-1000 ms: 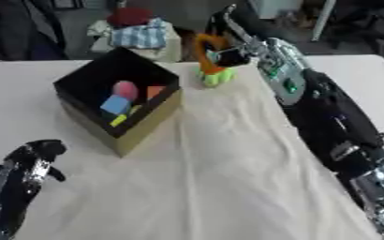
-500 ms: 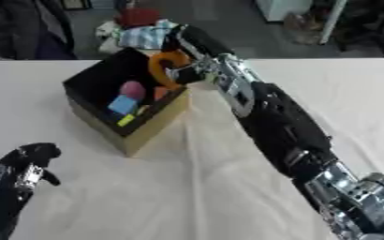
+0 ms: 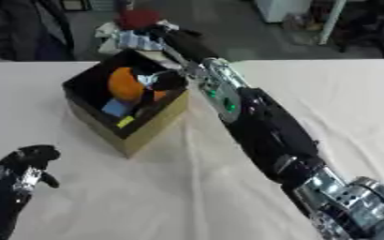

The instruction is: Pick up objects on the table and place them in the box.

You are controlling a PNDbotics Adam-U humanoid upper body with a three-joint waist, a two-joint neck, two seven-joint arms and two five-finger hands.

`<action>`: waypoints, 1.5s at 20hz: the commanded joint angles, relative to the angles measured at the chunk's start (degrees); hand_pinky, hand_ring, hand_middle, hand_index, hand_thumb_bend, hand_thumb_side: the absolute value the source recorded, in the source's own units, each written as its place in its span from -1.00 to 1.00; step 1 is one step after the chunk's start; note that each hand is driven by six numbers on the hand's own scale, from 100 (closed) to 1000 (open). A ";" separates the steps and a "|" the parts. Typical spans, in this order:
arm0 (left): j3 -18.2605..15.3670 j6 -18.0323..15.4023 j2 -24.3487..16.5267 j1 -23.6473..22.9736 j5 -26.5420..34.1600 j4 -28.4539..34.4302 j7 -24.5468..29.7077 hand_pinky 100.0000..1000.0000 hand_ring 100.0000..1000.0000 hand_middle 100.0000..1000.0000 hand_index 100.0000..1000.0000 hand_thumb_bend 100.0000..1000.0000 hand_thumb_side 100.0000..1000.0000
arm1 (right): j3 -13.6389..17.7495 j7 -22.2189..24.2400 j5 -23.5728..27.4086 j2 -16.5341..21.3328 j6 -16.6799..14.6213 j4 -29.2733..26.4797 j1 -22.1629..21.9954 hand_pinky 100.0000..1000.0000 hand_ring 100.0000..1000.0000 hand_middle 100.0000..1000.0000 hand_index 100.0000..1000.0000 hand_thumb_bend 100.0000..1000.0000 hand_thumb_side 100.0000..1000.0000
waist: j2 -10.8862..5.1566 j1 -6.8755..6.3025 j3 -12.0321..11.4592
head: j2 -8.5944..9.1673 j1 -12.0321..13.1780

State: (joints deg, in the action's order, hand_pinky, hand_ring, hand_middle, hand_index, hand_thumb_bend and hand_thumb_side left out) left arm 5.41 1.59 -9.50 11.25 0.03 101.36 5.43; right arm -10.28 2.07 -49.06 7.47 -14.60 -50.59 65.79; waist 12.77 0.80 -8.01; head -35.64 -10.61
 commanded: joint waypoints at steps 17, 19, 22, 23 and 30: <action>-0.70 -0.10 -0.81 0.31 -0.48 0.89 -0.56 -0.26 0.44 0.15 0.33 -0.43 0.19 | 10.13 -9.97 7.14 10.35 12.02 13.80 0.10 0.66 0.72 0.70 0.87 -0.68 -0.05 | 1.16 -0.67 -0.44 | 1.70 0.37; -0.71 -0.09 -0.79 0.37 -0.50 0.96 -0.55 -0.26 0.44 0.15 0.33 -0.43 0.19 | 10.31 -9.90 6.72 10.44 12.20 14.98 -0.16 0.72 0.80 0.74 0.87 -0.64 -0.04 | 1.48 -0.81 -1.25 | 2.05 -0.51; -0.70 -0.09 -0.80 0.39 -0.59 1.03 -0.51 -0.25 0.44 0.15 0.33 -0.43 0.19 | 10.56 -10.09 5.39 10.60 12.69 16.12 -0.41 0.80 0.91 0.79 0.88 -0.59 -0.05 | 2.04 -1.00 -2.44 | 2.50 -1.85; -0.70 -0.09 -0.82 0.37 -0.64 1.05 -0.50 -0.25 0.44 0.15 0.33 -0.43 0.19 | 10.66 -10.34 4.75 10.69 13.03 16.41 -0.47 0.83 0.93 0.80 0.88 -0.58 -0.05 | 2.25 -1.08 -2.86 | 2.58 -2.21; -0.86 -0.09 -0.84 0.23 -0.75 1.18 -0.59 -0.25 0.44 0.15 0.33 -0.44 0.19 | 10.93 -14.91 -3.42 11.36 17.48 17.03 -1.13 0.91 0.99 0.85 0.90 -0.48 -0.10 | 3.38 -1.35 -4.61 | 3.10 -3.27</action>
State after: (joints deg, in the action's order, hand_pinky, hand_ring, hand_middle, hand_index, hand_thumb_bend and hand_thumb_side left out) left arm 5.00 1.53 -9.52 11.11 -0.53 101.43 4.98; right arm 0.33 -11.83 -50.58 17.08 2.04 -33.05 63.53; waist 16.37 0.45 -12.56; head -33.40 -13.68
